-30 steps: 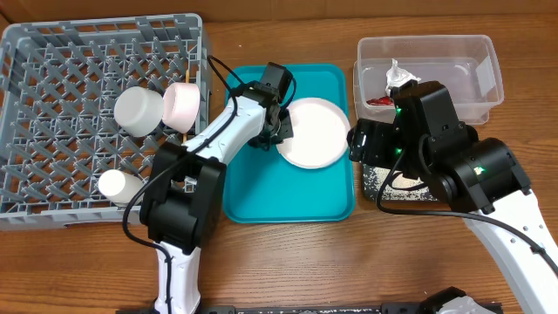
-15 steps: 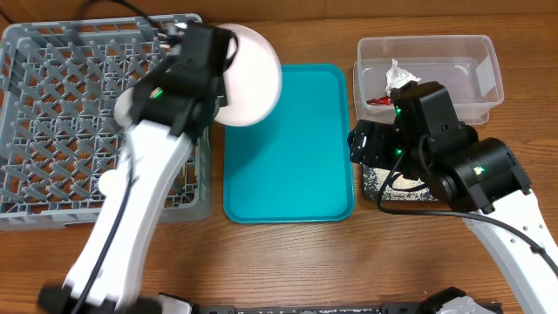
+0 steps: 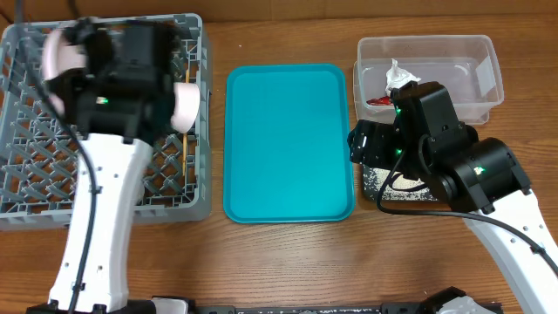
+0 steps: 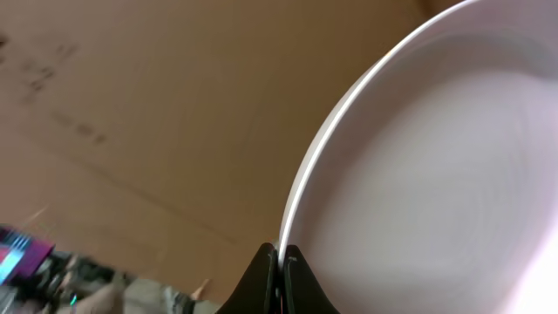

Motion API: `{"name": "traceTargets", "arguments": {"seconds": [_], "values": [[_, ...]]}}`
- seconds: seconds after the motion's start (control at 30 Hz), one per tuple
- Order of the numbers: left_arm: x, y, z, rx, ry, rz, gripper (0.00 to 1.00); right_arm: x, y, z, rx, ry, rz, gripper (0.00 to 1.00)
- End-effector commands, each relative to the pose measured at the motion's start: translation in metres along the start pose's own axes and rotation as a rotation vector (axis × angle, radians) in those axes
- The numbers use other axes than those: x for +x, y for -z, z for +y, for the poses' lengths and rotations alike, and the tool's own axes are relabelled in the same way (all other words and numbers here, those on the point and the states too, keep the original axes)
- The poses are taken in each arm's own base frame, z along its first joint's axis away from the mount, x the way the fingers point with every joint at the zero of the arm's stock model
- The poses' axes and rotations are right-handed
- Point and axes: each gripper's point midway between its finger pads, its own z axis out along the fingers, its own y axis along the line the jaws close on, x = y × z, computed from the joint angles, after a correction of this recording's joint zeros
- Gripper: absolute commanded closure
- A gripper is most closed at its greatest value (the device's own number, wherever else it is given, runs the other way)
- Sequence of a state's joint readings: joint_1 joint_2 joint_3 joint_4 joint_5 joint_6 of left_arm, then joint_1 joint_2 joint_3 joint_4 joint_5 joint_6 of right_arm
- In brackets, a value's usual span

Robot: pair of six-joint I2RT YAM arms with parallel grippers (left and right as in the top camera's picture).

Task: Sort waste into correct bins and load items into the dishwasher
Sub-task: 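Lift the white plate and stand it upright in the rack's left side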

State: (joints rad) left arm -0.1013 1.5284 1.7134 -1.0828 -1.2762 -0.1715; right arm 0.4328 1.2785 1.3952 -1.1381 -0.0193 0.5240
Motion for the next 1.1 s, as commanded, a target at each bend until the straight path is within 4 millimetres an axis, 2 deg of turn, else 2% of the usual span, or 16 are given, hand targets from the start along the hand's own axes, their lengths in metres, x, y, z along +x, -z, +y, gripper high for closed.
{"name": "traceTargets", "arguments": {"seconds": [0.0, 0.1, 0.23, 0.43, 0.57, 0.73, 0.87, 1.07], "values": [[0.006, -0.029, 0.012, -0.072, 0.026, 0.053, 0.96, -0.005, 0.004, 0.002, -0.004, -0.001, -0.019, 0.14], [0.015, -0.059, -0.002, -0.004, 0.010, 0.116, 0.96, -0.005, 0.004, 0.002, -0.005, -0.001, -0.020, 0.14], [0.024, -0.093, -0.010, -0.043, -0.041, 0.167, 0.96, -0.005, 0.004, 0.002, -0.005, -0.001, -0.019, 0.14], [0.024, -0.125, -0.041, -0.054, -0.177, 0.179, 0.96, -0.004, 0.004, 0.001, -0.002, -0.002, -0.016, 0.14], [0.017, -0.139, -0.066, -0.045, -0.258, 0.153, 0.96, -0.006, 0.004, 0.002, -0.006, -0.001, -0.022, 0.14], [0.017, -0.151, -0.102, 0.048, -0.395, 0.127, 0.96, -0.008, 0.004, 0.004, -0.013, -0.001, -0.032, 0.14], [0.021, -0.156, -0.118, 0.080, -0.477, 0.123, 0.96, -0.011, 0.004, 0.005, -0.020, 0.000, -0.043, 0.14], [0.023, -0.156, -0.122, 0.084, -0.497, 0.127, 0.96, -0.014, 0.004, 0.008, -0.030, 0.000, -0.057, 0.14]]}}
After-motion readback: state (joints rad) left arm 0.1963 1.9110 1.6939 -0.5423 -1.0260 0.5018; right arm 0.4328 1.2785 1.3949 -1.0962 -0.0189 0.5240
